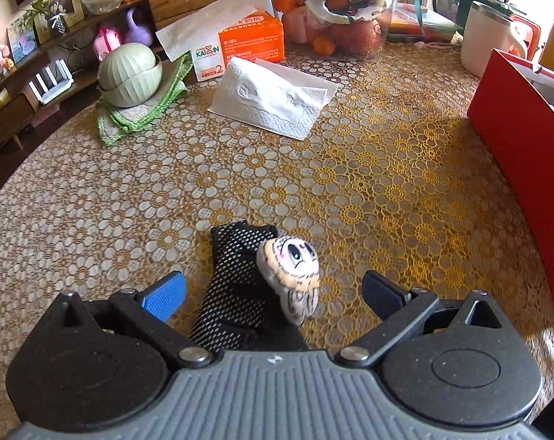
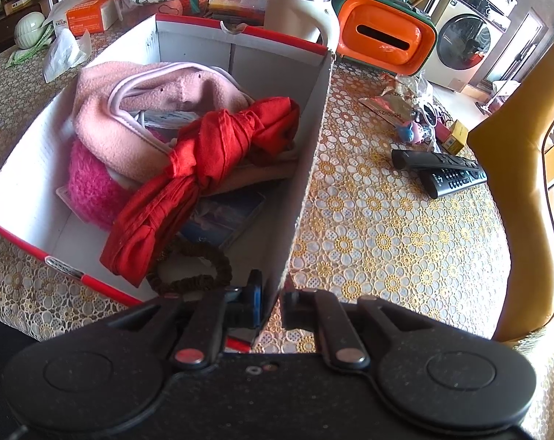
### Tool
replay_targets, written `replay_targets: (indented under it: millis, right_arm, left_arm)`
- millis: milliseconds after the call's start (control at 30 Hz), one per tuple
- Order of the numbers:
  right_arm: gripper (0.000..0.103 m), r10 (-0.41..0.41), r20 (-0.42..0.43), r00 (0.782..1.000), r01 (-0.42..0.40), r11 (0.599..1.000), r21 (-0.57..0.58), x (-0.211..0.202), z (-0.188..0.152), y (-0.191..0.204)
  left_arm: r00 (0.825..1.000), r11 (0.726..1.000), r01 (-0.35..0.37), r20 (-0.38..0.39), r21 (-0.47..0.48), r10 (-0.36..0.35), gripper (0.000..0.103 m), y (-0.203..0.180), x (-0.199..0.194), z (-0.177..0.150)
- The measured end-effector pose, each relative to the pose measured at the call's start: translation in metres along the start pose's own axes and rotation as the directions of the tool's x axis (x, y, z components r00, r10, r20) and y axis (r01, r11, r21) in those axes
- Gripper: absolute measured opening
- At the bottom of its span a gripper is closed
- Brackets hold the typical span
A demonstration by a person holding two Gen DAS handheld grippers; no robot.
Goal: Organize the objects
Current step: 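Grasp the black-and-white plush toy with the left tool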
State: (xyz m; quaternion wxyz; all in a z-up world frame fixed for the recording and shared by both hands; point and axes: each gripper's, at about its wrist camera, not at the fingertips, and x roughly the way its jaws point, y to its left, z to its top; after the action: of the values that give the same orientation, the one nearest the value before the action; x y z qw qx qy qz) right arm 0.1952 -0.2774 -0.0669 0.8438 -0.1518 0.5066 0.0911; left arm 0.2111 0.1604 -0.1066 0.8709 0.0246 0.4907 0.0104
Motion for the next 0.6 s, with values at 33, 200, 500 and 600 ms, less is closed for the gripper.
replay_targets:
  millis: [33, 200, 500, 600]
  right_arm:
    - [0.009, 0.0, 0.0, 1.0, 0.0, 1.0, 0.0, -0.0001, 0.0, 0.0001]
    - [0.009, 0.005, -0.004, 1.0, -0.005, 1.0, -0.002, -0.0012, 0.0005, -0.0007]
    - [0.009, 0.012, -0.005, 1.0, -0.012, 1.0, -0.001, -0.0028, 0.0016, -0.0041]
    - [0.008, 0.014, -0.004, 1.0, -0.014, 1.0, 0.0, -0.0027, 0.0018, -0.0039]
  left_arm:
    - [1.0, 1.0, 0.003, -0.001, -0.003, -0.003, 0.102, -0.0005, 0.0023, 0.0009]
    - [1.0, 1.0, -0.004, 0.003, -0.003, 0.004, 0.094, -0.004, 0.0098, 0.0035]
    - [1.0, 1.0, 0.023, 0.005, -0.002, -0.023, 0.047, -0.0072, 0.0115, 0.0045]
    - [1.0, 1.0, 0.026, 0.007, 0.009, -0.026, 0.037, -0.0089, 0.0103, 0.0041]
